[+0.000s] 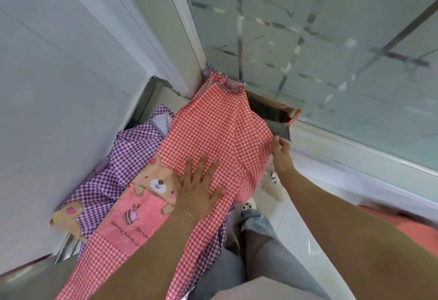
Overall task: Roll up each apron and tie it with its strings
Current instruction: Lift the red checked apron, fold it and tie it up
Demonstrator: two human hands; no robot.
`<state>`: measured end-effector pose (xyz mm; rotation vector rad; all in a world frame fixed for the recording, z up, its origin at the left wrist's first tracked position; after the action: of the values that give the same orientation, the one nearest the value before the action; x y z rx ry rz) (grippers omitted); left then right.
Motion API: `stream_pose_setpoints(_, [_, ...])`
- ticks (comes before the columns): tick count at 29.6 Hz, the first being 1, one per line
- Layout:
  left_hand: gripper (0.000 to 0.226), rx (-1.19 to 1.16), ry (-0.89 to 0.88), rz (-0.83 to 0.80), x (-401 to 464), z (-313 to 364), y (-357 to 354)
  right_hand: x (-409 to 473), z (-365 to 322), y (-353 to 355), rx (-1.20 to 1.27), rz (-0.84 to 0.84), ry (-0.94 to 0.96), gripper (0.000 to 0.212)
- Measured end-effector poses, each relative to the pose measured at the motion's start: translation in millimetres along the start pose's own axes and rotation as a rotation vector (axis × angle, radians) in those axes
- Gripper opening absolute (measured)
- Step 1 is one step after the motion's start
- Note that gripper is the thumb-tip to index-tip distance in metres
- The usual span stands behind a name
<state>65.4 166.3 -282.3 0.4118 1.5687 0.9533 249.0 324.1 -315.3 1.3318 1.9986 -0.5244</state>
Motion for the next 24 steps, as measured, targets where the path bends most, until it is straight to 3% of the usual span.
stream_pose_setpoints(5, [0.082,-0.013,0.023,-0.058,1.9,0.0,-0.5,-8.5,5.4,13.0,-0.149,-0.207,-0.102,0.067])
stream_pose_setpoints(10, [0.094,-0.068,0.022,-0.072,9.3,-1.0,3.0,-19.1,21.6,14.2,-0.769,-0.468,-0.214,0.065])
stream_pose_setpoints(16, [0.099,-0.142,0.027,-0.098,8.6,0.9,12.6,-55.4,6.6,33.9,-0.993,-0.359,-0.185,0.042])
stream_pose_setpoints(19, [0.071,-0.448,0.031,0.144,-12.2,4.0,39.6,-80.2,-19.3,20.6,-1.019,-0.334,-0.069,0.034])
stream_pose_setpoints(21, [0.037,-0.75,0.031,0.323,-42.1,-0.7,56.4,-90.4,-38.7,-5.8,-0.904,-0.344,-0.009,0.028])
stream_pose_setpoints(22, [0.028,-0.926,0.033,0.336,-60.3,-4.6,60.3,-96.2,-46.0,-23.6,-0.806,-0.347,-0.021,0.029])
stream_pose_setpoints(24, [0.032,-1.263,0.072,0.349,-92.7,-15.1,57.4,-109.9,-59.0,-63.0,-0.691,-0.354,-0.004,0.039])
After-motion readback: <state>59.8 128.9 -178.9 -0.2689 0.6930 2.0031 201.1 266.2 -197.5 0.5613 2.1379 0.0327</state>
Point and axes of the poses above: each hand's wrist, its own x-axis towards the middle knuckle, its own y-axis out of the back of the hand, z = x × y, the point moved 4 cm from there along x, towards the middle knuckle, and after that the axes turned 8 degrees about -z, right-handed, at the moved point
